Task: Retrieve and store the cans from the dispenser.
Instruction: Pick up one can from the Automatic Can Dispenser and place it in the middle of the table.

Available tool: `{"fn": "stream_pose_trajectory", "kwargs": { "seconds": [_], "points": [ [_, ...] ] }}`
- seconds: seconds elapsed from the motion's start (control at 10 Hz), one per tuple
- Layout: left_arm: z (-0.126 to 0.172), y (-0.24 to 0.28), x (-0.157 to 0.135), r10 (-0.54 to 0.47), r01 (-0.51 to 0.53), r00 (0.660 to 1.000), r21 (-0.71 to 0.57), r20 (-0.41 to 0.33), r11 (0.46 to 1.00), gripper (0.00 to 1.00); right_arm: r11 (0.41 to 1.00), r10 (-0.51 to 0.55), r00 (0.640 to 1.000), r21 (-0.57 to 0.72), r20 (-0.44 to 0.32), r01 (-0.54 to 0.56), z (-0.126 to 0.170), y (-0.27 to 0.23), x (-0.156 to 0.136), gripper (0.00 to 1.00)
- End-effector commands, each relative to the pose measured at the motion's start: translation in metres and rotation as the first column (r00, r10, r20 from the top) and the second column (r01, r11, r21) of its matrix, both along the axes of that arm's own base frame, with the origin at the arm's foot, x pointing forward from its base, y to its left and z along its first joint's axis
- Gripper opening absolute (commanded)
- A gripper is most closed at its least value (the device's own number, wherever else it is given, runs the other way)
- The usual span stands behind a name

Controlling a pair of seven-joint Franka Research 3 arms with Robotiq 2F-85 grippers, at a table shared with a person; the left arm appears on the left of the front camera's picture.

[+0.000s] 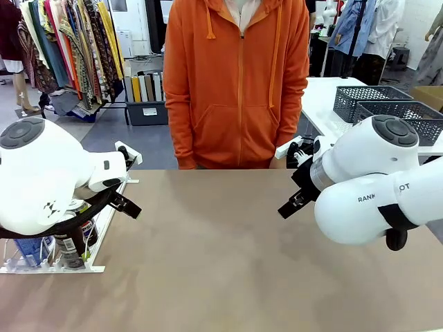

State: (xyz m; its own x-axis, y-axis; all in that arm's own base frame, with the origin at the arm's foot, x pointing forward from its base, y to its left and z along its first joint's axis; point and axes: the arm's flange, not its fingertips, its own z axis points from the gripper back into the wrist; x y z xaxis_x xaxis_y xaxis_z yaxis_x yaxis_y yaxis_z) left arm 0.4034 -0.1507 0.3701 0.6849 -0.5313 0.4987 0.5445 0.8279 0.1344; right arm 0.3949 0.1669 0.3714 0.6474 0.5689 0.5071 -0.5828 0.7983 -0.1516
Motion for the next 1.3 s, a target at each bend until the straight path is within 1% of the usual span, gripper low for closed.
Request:
{"fn": "stream_pose_trajectory", "kwargs": {
  "seconds": [0.0, 0.5, 0.6, 0.7, 0.8, 0.9, 1.0, 1.1, 1.2],
  "points": [
    [0.0, 0.0, 0.0, -0.001, 0.001, 1.0, 0.0, 0.001, 1.0, 1.0, 1.0, 0.0, 1.0, 0.0, 0.0, 0.0, 0.0, 0.0, 0.0, 1.0],
    [0.0, 0.0, 0.0, 0.0, 0.0, 1.0, 0.0, 0.0, 1.0, 1.0, 1.0, 0.0, 1.0, 0.0, 0.0, 0.0, 0.0, 0.0, 0.0, 1.0],
    [0.008, -0.004, -0.004, -0.03, 0.019, 0.994, -0.101, -0.107, 0.995, 1.0, 0.999, -0.028, 0.979, 0.034, -0.202, 0.036, 0.001, -0.005, 0.001, 1.0],
    [0.022, -0.013, -0.005, 0.066, -0.127, 0.958, -0.209, -0.279, 0.969, 1.0, 0.977, 0.02, 0.95, 0.206, -0.31, 0.046, 0.009, -0.009, 0.001, 1.0],
    [0.037, -0.017, -0.01, 0.118, -0.245, 0.883, -0.231, -0.454, 0.942, 1.0, 0.94, -0.038, 0.886, 0.285, -0.462, 0.189, 0.021, -0.011, 0.003, 1.0],
    [0.052, -0.011, -0.016, 0.008, -0.207, 0.838, -0.304, -0.546, 0.93, 1.0, 0.881, 0.006, 0.82, 0.391, -0.573, 0.267, 0.035, -0.019, 0.003, 1.0],
    [0.067, 0.005, -0.017, -0.01, -0.25, 0.804, -0.353, -0.595, 0.901, 1.0, 0.815, 0.166, 0.772, 0.526, -0.614, 0.244, 0.052, -0.039, -0.003, 1.0],
    [0.094, 0.04, -0.02, -0.09, -0.282, 0.778, -0.473, -0.621, 0.835, 1.0, 0.676, 0.339, 0.749, 0.701, -0.569, 0.227, 0.075, -0.077, -0.011, 1.0],
    [0.121, 0.086, -0.025, -0.187, -0.31, 0.777, -0.624, -0.601, 0.717, 1.0, 0.553, 0.363, 0.771, 0.787, -0.522, 0.273, 0.094, -0.118, -0.021, 1.0]
  ]
}}
